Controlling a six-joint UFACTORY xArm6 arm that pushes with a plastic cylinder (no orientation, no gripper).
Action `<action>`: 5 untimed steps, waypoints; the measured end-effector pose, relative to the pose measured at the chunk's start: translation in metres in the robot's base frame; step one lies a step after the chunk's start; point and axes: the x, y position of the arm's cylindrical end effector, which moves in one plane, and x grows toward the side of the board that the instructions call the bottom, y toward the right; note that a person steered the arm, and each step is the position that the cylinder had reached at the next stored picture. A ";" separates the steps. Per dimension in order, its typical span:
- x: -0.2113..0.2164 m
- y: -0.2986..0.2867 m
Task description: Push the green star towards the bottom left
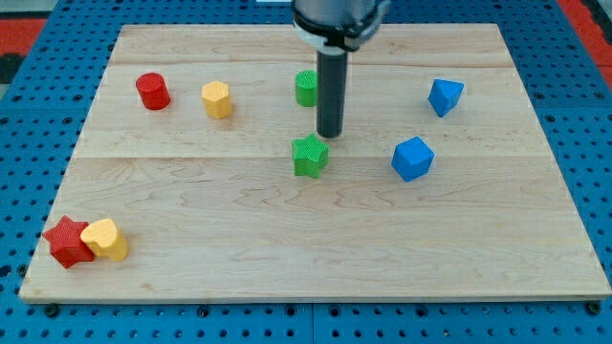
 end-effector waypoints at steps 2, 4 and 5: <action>0.049 -0.058; 0.068 -0.107; 0.030 -0.092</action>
